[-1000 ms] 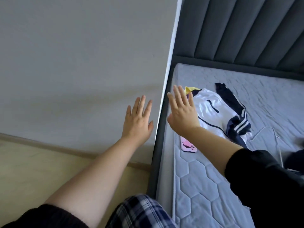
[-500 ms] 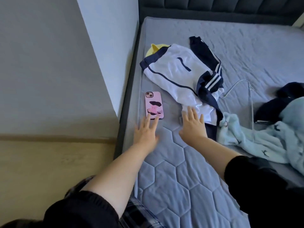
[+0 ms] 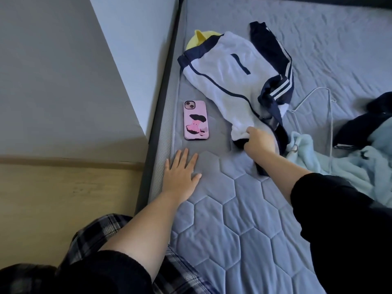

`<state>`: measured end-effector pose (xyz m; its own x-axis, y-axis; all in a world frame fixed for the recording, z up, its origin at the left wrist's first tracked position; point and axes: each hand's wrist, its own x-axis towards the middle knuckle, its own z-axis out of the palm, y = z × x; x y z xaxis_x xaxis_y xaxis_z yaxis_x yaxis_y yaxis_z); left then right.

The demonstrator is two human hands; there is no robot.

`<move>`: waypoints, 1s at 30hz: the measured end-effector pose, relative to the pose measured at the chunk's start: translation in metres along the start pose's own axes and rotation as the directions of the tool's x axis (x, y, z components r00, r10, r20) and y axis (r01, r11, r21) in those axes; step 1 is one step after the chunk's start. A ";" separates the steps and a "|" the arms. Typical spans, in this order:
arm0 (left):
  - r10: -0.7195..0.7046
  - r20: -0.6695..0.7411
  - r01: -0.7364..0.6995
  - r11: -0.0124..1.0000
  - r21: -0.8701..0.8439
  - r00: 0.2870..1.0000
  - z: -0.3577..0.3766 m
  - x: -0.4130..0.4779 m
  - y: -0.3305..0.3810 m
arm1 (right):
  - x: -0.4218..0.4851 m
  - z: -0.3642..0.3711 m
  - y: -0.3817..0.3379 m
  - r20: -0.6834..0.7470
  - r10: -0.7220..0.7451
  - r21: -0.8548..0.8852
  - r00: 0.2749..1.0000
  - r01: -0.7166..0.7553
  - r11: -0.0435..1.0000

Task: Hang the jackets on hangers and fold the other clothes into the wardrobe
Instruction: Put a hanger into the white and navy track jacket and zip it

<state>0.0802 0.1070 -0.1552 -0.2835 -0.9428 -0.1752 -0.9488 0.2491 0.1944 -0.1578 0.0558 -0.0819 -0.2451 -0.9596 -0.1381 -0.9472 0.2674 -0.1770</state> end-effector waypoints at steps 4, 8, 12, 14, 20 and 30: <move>-0.039 -0.030 0.033 0.982 -0.185 0.999 -0.007 0.006 -0.002 | -0.027 -0.020 -0.030 0.336 -0.233 0.177 0.913 0.182 0.967; -0.124 -0.236 -0.030 0.829 -0.558 0.964 -0.022 0.003 -0.003 | -0.064 -0.025 -0.051 0.611 -0.430 0.364 0.665 0.246 0.898; -0.212 -0.239 -0.002 0.744 -0.668 0.948 -0.038 -0.010 0.004 | -0.068 0.000 -0.037 -0.035 -0.505 0.072 0.863 0.506 0.860; -0.232 -0.207 0.031 0.732 -0.680 0.950 -0.041 -0.015 0.007 | -0.063 0.005 -0.026 -0.192 -0.365 -0.025 0.911 0.367 0.930; -0.099 -0.031 0.048 0.703 -0.709 0.995 -0.046 -0.024 0.020 | -0.055 0.027 0.007 0.279 0.112 0.098 0.954 -0.144 0.985; 0.015 0.074 0.041 0.715 -0.698 0.997 -0.044 -0.033 0.029 | -0.065 0.030 0.009 0.247 -0.082 0.240 0.965 0.021 0.971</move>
<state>0.0679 0.1357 -0.1017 -0.3073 -0.9199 -0.2436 -0.5930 -0.0151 0.8051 -0.1439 0.1231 -0.1038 -0.1075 -0.9269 -0.3597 -0.8749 0.2601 -0.4086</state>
